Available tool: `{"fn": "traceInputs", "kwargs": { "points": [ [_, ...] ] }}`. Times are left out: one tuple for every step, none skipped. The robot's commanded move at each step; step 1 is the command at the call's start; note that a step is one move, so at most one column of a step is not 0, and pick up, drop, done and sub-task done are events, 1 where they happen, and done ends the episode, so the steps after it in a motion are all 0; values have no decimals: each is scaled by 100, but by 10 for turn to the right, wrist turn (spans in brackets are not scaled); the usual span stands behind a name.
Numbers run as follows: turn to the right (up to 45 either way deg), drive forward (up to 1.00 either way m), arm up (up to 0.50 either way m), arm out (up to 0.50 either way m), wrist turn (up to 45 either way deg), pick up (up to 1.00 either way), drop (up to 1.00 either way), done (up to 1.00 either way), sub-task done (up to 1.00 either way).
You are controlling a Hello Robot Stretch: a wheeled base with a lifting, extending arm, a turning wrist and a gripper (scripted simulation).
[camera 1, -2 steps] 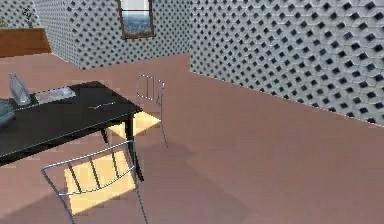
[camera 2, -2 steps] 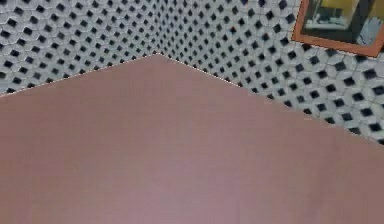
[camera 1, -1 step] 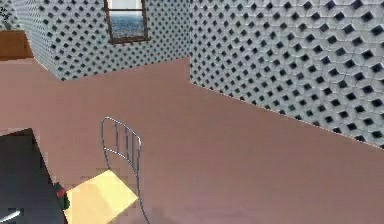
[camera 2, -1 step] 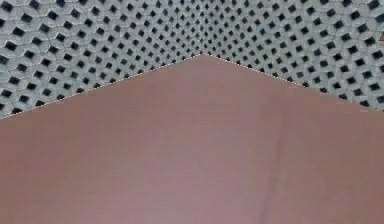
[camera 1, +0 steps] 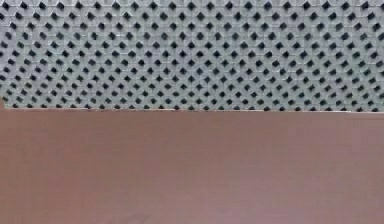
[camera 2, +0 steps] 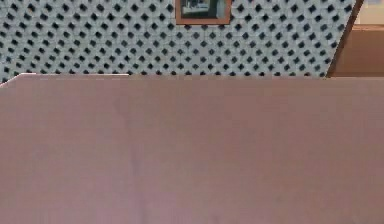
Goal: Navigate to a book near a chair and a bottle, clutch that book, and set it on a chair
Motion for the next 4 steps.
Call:
{"fn": "traceInputs", "kwargs": {
  "points": [
    [270,0,0,0,0,0,0,0,0],
    [0,15,0,0,0,0,0,0,0],
    [-450,0,0,0,0,0,0,0,0],
    [-360,0,0,0,0,0,0,0,0]
  ]
}}
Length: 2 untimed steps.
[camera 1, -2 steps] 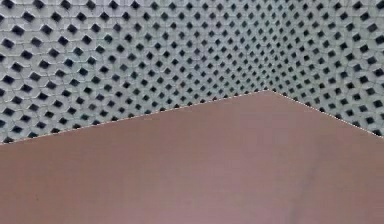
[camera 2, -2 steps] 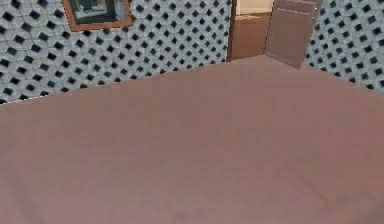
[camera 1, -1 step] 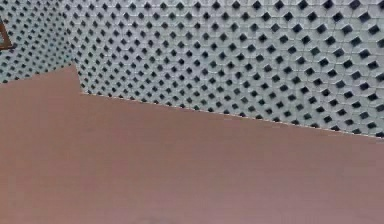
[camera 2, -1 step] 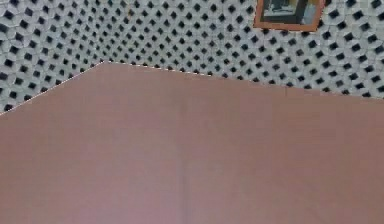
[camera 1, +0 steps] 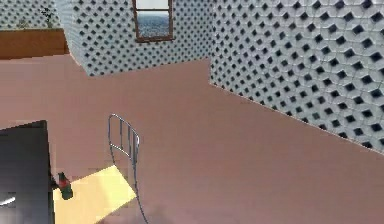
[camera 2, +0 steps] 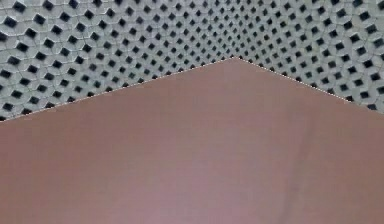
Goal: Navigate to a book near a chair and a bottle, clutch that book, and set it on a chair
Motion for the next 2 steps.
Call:
{"fn": "traceInputs", "kwargs": {
  "points": [
    [0,30,0,0,0,0,0,0,0],
    [180,0,0,0,0,0,0,0,0]
  ]
}}
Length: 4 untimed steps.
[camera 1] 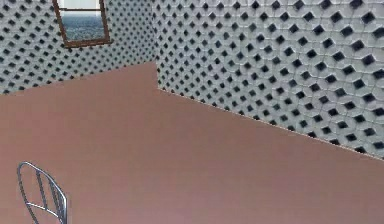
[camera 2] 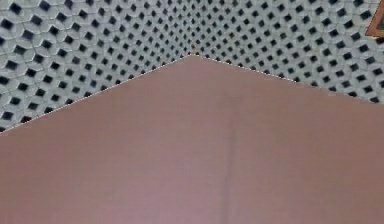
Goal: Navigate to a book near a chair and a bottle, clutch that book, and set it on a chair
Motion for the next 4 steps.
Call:
{"fn": "traceInputs", "kwargs": {
  "points": [
    [0,20,0,0,0,0,0,0,0],
    [450,0,0,0,0,0,0,0,0],
    [450,0,0,0,0,0,0,0,0],
    [450,0,0,0,0,0,0,0,0]
  ]
}}
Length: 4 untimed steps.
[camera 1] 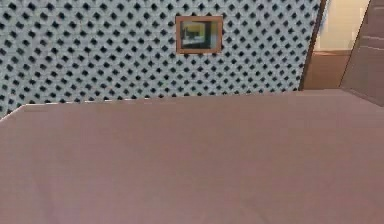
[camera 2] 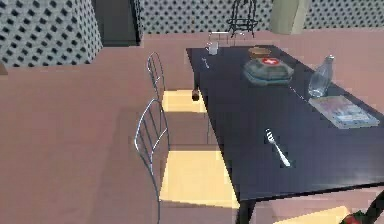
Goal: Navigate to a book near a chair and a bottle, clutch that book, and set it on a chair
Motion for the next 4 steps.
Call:
{"fn": "traceInputs", "kwargs": {
  "points": [
    [360,0,0,0,0,0,0,0,0],
    [450,0,0,0,0,0,0,0,0],
    [450,0,0,0,0,0,0,0,0],
    [450,0,0,0,0,0,0,0,0]
  ]
}}
